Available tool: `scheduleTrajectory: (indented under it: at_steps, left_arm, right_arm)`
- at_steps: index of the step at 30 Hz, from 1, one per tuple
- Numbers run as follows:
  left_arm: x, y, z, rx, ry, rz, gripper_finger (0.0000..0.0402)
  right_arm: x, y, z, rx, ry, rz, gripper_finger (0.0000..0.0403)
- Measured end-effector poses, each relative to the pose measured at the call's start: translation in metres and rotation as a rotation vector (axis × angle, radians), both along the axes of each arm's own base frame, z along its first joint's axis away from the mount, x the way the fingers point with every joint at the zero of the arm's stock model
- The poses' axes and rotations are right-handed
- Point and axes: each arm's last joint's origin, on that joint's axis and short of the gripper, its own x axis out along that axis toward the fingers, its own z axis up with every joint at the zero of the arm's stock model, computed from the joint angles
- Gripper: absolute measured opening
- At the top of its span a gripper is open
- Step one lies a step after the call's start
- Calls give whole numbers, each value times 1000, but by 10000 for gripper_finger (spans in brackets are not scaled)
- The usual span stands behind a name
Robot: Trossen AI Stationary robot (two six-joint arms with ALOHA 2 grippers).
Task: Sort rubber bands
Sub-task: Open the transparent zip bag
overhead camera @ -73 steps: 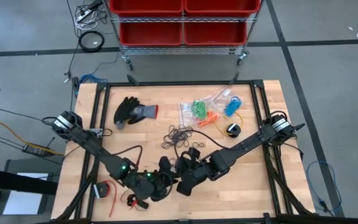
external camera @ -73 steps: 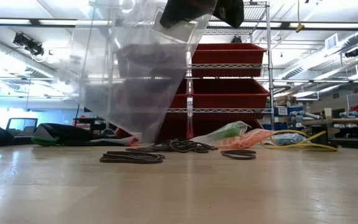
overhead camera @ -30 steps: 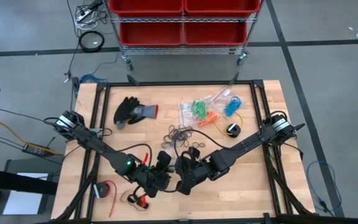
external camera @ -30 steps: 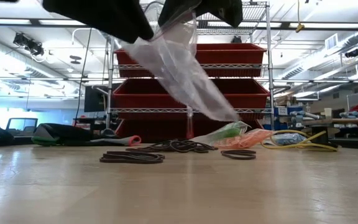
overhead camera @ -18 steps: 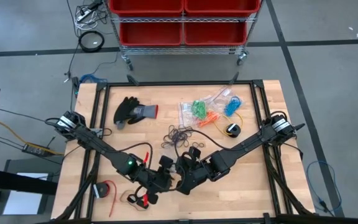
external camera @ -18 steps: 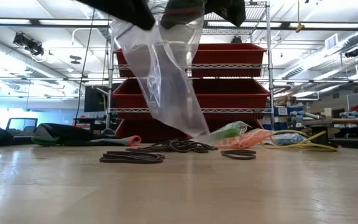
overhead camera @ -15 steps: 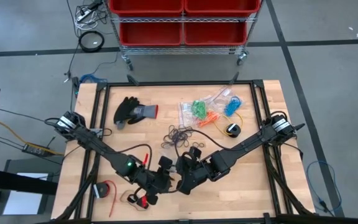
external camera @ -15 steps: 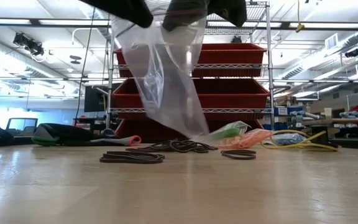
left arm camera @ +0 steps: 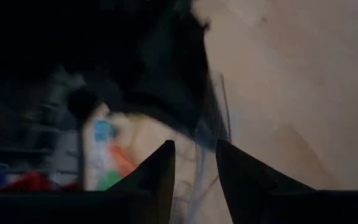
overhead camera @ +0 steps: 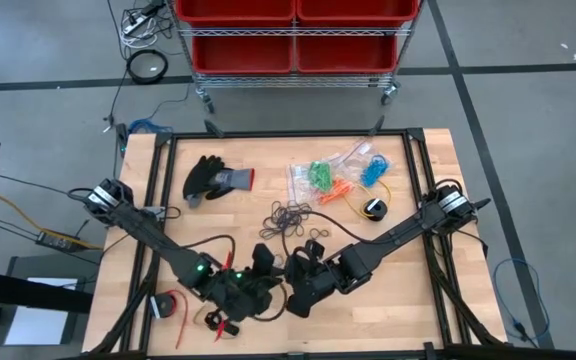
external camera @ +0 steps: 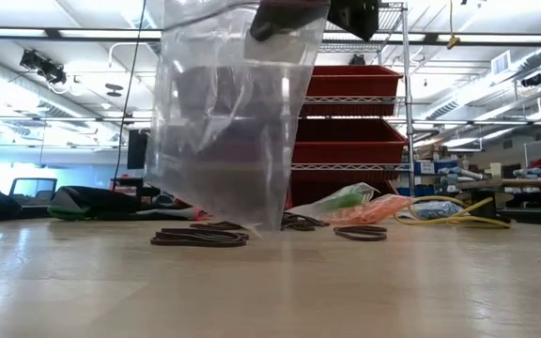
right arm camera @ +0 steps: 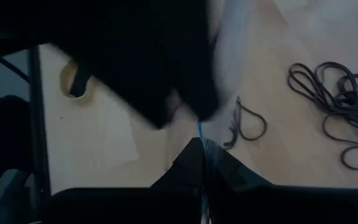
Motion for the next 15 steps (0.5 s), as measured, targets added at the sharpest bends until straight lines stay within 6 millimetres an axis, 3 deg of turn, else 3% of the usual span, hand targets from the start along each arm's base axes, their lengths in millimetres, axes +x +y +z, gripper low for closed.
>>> scheduleTrajectory:
  at_steps: [6,15]
  left_arm:
    - [7,14,-7,-209,136,-58,127]
    - [11,24,-12,-268,226,-92,127]
  right_arm:
    - [-2,5,0,1,-5,19,0]
    - [-1,5,1,4,-7,18,0]
